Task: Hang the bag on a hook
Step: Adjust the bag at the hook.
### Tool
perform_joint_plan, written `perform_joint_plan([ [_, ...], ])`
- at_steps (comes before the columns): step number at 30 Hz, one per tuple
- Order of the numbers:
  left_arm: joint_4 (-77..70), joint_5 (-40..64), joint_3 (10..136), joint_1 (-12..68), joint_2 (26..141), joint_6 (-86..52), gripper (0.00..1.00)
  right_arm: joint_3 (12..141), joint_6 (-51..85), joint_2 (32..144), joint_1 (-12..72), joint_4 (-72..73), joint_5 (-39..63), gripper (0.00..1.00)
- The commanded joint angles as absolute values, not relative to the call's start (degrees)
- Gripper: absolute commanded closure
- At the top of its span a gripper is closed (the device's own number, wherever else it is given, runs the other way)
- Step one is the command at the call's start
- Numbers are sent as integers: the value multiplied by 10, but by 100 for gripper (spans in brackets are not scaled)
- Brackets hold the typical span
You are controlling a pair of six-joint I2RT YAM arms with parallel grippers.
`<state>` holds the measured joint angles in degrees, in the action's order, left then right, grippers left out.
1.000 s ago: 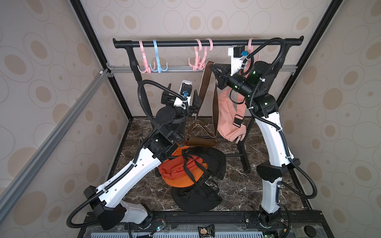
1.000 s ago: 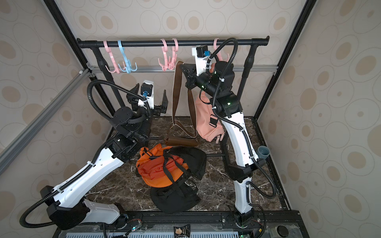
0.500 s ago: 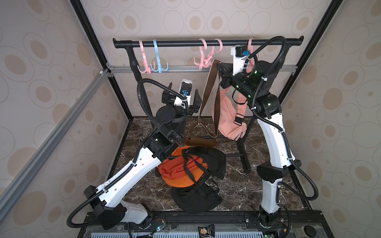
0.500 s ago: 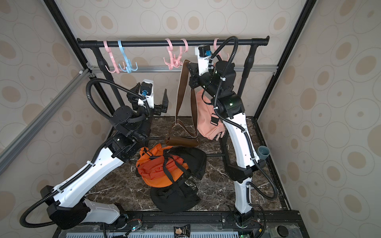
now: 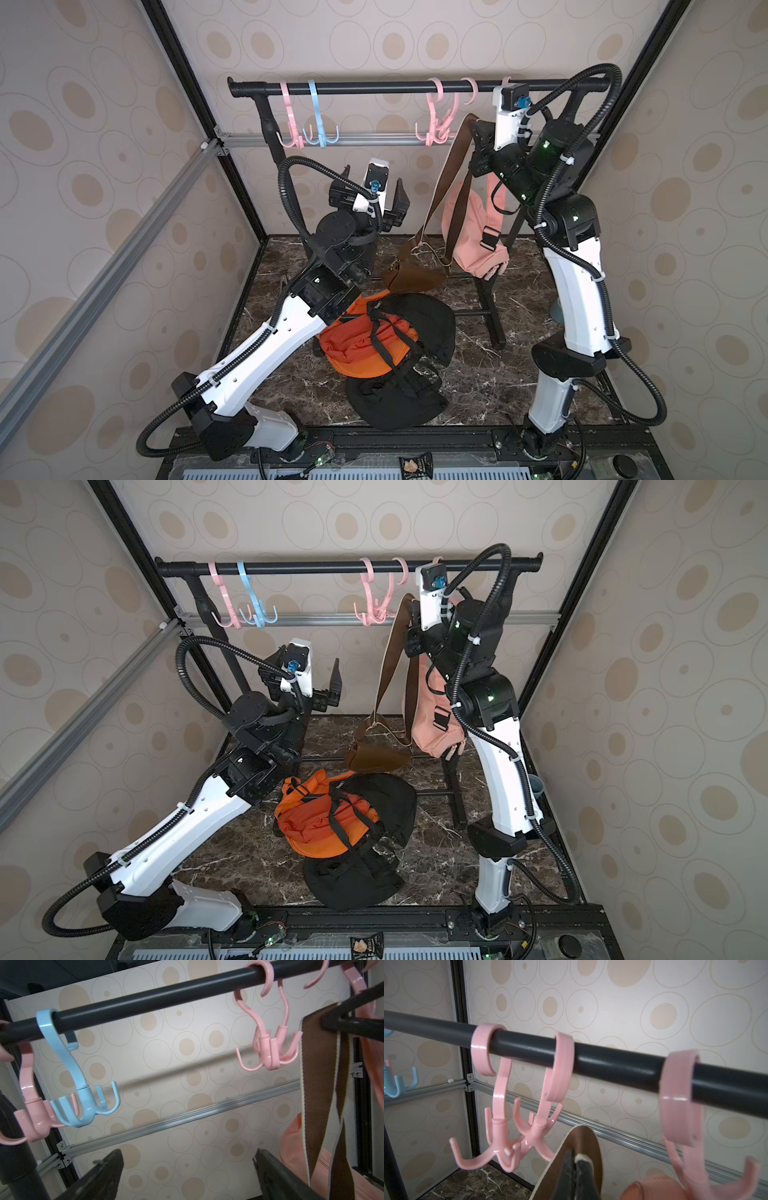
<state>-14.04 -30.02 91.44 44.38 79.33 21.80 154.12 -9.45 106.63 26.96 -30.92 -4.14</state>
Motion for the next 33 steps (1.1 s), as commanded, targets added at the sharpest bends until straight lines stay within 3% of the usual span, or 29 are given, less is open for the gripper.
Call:
perform_joint_plan([
  [1, -138, -297, 929, 444, 789, 216, 0, 1527, -131, 1023, 267, -265, -70, 100],
  [16, -138, -299, 918, 443, 771, 226, 0, 1576, -54, 1010, 262, -293, 76, 100],
  [23, -145, -302, 894, 442, 762, 231, 0, 1573, -41, 991, 268, -290, 48, 100],
  [33, -155, -304, 888, 439, 760, 242, 0, 1620, -69, 1059, 267, -280, 50, 100],
])
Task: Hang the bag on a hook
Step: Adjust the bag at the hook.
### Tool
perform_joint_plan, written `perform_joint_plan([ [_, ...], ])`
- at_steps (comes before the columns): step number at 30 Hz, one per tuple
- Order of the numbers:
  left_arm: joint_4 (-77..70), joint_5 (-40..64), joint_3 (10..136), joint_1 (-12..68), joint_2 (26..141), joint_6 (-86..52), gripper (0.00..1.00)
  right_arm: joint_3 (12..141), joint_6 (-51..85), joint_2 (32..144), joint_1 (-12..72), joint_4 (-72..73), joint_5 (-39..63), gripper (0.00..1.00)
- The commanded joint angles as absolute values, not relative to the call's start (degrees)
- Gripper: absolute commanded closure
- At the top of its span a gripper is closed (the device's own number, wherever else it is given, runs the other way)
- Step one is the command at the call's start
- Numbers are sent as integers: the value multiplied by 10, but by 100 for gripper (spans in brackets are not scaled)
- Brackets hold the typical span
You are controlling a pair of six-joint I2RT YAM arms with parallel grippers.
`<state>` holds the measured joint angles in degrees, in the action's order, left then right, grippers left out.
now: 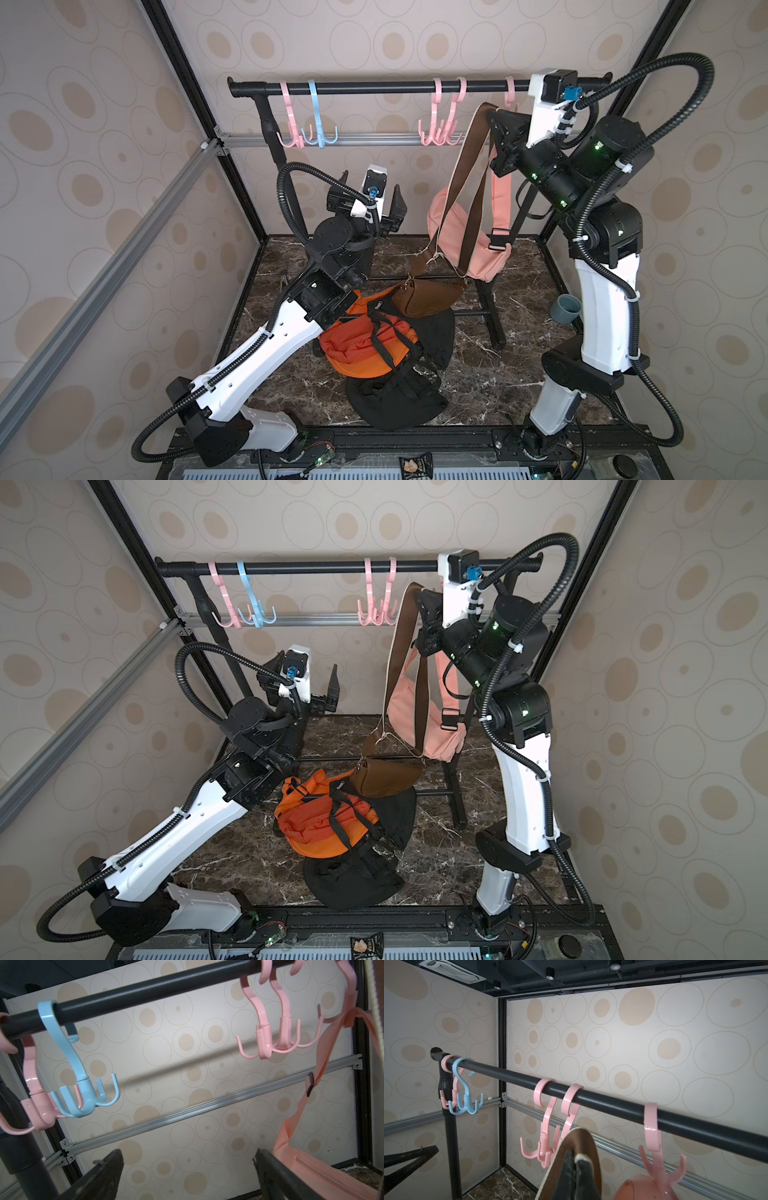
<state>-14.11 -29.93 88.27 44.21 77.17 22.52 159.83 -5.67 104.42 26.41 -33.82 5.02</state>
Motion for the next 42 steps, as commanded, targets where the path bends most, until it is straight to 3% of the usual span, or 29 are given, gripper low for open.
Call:
perform_joint_plan([
  [1, -156, -304, 889, 438, 760, 241, 0, 1623, -68, 1064, 267, -280, 51, 100],
  [13, -158, -295, 889, 422, 769, 238, 0, 1622, -58, 1113, 260, -277, 75, 100],
  [42, -152, -283, 886, 418, 765, 220, 0, 1582, -64, 1105, 261, -361, 76, 100],
])
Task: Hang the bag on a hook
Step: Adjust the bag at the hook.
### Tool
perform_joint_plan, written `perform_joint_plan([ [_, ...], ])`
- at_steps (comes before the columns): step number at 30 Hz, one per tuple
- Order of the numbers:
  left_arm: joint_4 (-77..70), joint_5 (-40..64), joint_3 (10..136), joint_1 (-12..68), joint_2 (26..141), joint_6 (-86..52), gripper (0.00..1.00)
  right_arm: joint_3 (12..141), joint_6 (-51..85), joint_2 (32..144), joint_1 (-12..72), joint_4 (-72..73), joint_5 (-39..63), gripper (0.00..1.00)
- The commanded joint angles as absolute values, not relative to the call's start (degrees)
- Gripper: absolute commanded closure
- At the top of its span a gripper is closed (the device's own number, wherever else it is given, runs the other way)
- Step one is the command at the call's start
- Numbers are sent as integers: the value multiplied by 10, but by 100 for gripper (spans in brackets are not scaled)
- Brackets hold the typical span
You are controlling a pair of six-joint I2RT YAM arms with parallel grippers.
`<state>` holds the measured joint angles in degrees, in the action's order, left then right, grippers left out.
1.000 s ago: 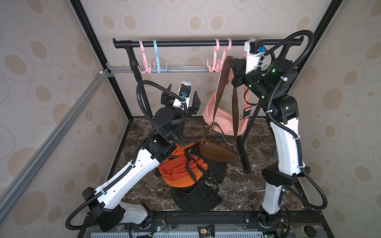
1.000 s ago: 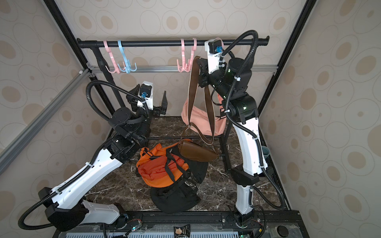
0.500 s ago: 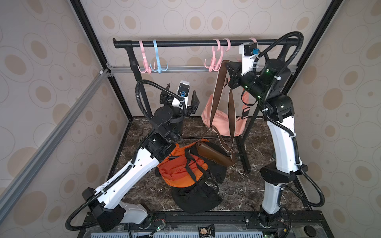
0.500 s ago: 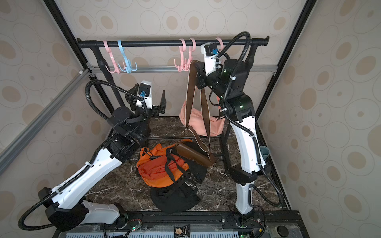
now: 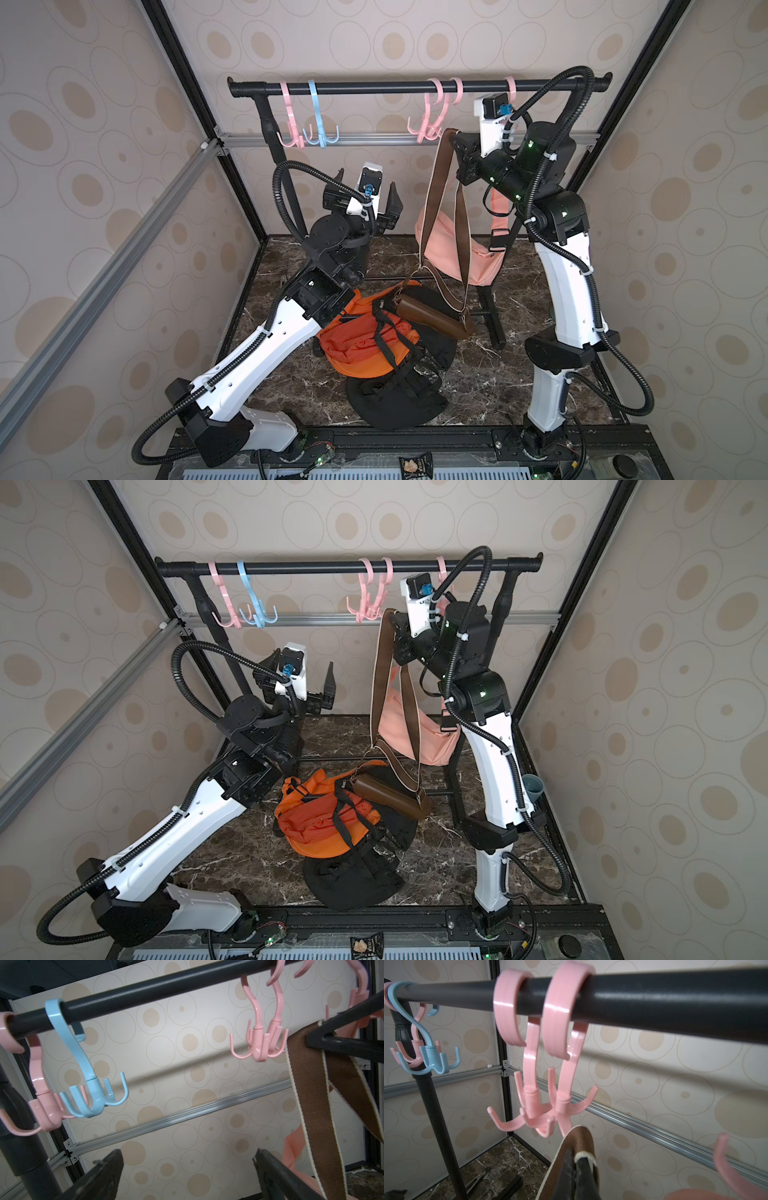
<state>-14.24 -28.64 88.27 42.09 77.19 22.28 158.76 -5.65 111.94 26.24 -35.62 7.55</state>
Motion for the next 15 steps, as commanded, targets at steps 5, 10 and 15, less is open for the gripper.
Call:
perform_joint_plan([
  [5, -151, -281, 886, 417, 763, 219, 0, 1553, -62, 1095, 260, -353, 80, 84],
  [10, -151, -280, 886, 418, 759, 217, 0, 1545, -56, 1079, 260, -348, 67, 68],
  [15, -144, -277, 887, 418, 757, 212, 0, 1531, -48, 1055, 260, -349, 64, 43],
])
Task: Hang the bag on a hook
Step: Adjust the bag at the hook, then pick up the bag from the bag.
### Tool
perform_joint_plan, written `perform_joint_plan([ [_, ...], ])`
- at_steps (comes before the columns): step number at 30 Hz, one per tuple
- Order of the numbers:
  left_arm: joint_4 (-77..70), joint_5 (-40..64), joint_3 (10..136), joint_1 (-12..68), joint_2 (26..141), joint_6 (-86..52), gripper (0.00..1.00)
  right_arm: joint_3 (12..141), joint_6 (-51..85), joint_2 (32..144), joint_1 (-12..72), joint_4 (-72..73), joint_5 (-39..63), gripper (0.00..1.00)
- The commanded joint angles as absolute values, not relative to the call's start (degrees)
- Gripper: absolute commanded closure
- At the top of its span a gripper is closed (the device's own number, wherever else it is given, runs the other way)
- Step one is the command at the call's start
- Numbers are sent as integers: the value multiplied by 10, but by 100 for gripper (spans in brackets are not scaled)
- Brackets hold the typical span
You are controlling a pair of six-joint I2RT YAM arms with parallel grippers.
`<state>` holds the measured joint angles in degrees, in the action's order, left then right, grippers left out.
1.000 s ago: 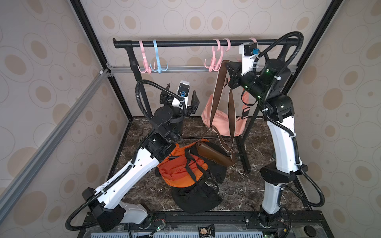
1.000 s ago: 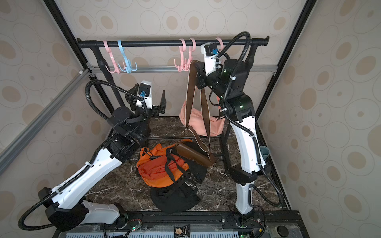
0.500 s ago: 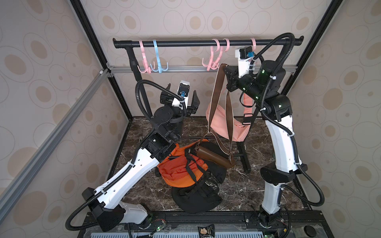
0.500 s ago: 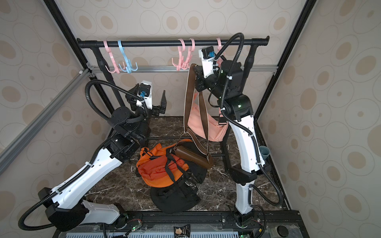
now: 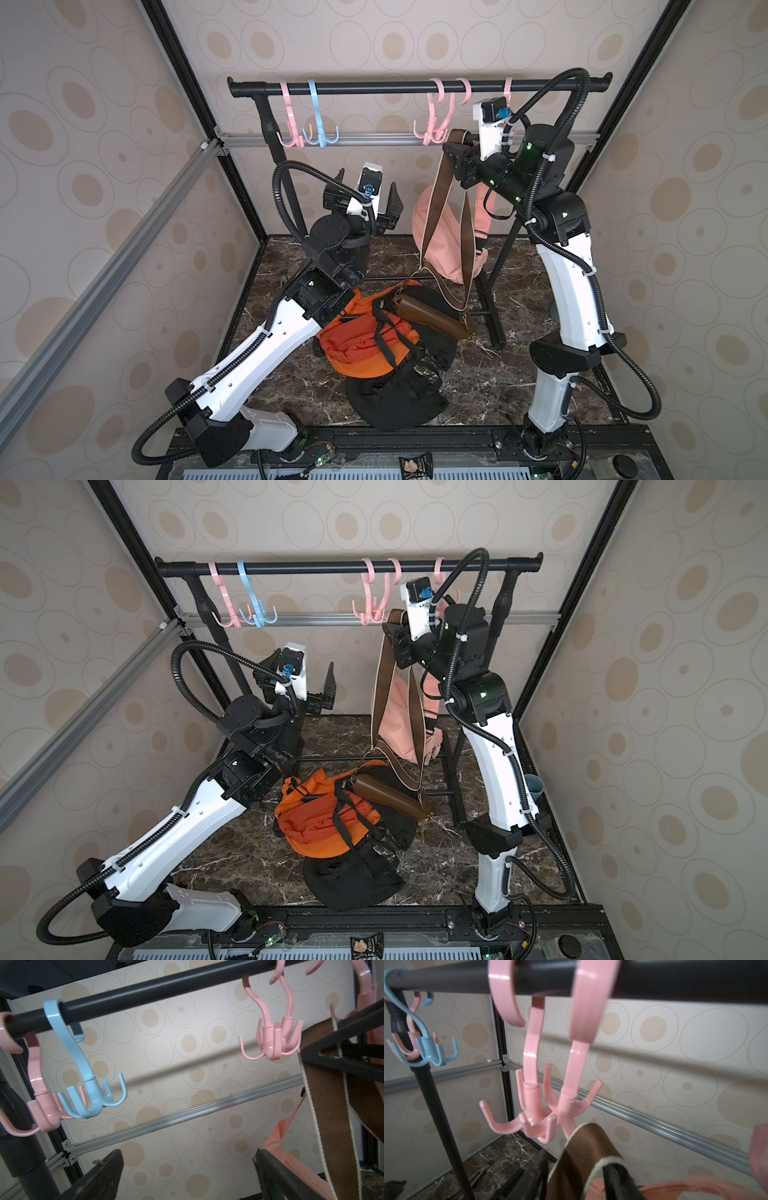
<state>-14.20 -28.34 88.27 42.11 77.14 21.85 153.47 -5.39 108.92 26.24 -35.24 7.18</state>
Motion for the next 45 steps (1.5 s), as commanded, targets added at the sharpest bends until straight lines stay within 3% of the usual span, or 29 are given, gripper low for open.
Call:
perform_joint_plan([
  [1, -140, -277, 888, 418, 756, 210, 0, 1529, -43, 1049, 260, -355, 67, 37],
  [5, -133, -279, 877, 418, 742, 202, 0, 1446, -14, 980, 261, -338, 65, 9],
  [7, -130, -284, 863, 417, 731, 195, 0, 1386, -6, 938, 262, -311, 62, 0],
  [18, -90, -289, 747, 418, 669, 125, 0, 1173, 58, 795, 262, -285, 33, 0],
  [22, -91, -311, 677, 417, 623, 109, 0, 1092, 109, 751, 281, -262, 94, 4],
  [26, -70, -328, 602, 415, 575, 62, 0, 1005, 134, 735, 361, -247, 67, 10],
  [30, -22, -310, 547, 415, 544, -10, 0, 915, 96, 712, 471, -266, -49, 11],
  [34, 2, -310, 510, 413, 496, -33, 0, 744, 122, 660, 533, -206, -57, 12],
  [37, 6, -329, 479, 414, 470, -33, 0, 645, 156, 656, 551, -191, -50, 15],
  [40, -3, -338, 452, 414, 459, -32, 0, 565, 193, 668, 563, -140, -8, 25],
  [45, -11, -342, 447, 412, 459, -24, 0, 490, 230, 748, 571, -74, 23, 35],
])
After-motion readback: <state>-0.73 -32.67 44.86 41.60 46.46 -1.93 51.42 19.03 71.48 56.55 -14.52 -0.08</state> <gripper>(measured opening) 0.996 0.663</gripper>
